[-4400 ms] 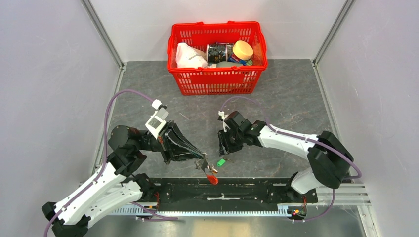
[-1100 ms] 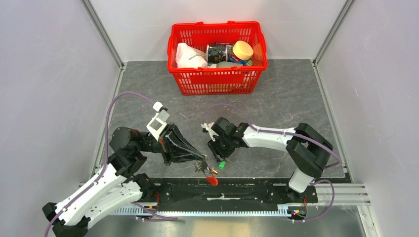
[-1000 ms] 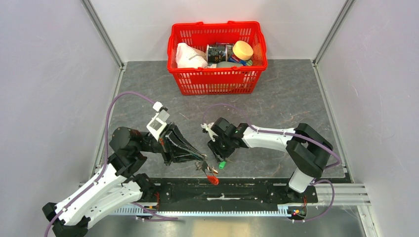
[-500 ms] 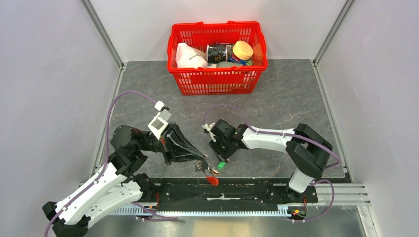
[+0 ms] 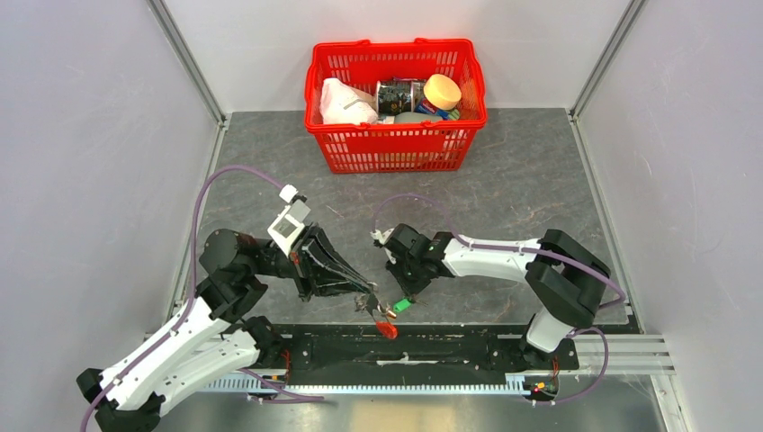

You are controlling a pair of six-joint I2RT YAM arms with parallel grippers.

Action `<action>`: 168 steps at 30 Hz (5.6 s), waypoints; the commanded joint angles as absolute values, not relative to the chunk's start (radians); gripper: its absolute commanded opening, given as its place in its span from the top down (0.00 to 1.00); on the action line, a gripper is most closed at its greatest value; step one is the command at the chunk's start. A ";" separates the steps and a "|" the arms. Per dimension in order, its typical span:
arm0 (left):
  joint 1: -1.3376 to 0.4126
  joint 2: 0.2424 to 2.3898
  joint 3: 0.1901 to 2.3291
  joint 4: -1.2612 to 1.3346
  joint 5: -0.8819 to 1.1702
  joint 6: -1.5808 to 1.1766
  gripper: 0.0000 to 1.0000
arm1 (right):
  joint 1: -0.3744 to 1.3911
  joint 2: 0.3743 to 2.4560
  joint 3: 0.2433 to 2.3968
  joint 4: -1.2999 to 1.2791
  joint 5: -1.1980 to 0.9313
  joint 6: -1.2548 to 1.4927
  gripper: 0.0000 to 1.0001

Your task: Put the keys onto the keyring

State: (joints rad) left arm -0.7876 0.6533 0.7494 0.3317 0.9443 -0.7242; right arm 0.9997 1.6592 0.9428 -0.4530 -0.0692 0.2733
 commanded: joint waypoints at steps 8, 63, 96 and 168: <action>-0.793 0.640 0.760 0.378 0.942 -0.704 0.98 | 1.008 1.578 0.948 -0.498 0.121 0.364 1.00; -0.793 0.669 0.767 0.396 0.962 -0.707 0.98 | 0.948 1.603 0.818 -0.359 -0.095 0.445 0.45; -0.793 0.654 0.759 0.391 0.960 -0.704 0.98 | 1.036 1.581 0.747 -0.389 0.038 0.508 0.71; -0.793 0.651 0.811 0.248 0.973 -0.631 0.98 | 1.207 1.544 0.881 -0.598 0.374 1.000 0.52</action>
State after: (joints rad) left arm -0.7876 0.6537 0.7696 0.2314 0.9485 -0.6643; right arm 1.2110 1.5219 0.8921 -0.5999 0.3450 0.9443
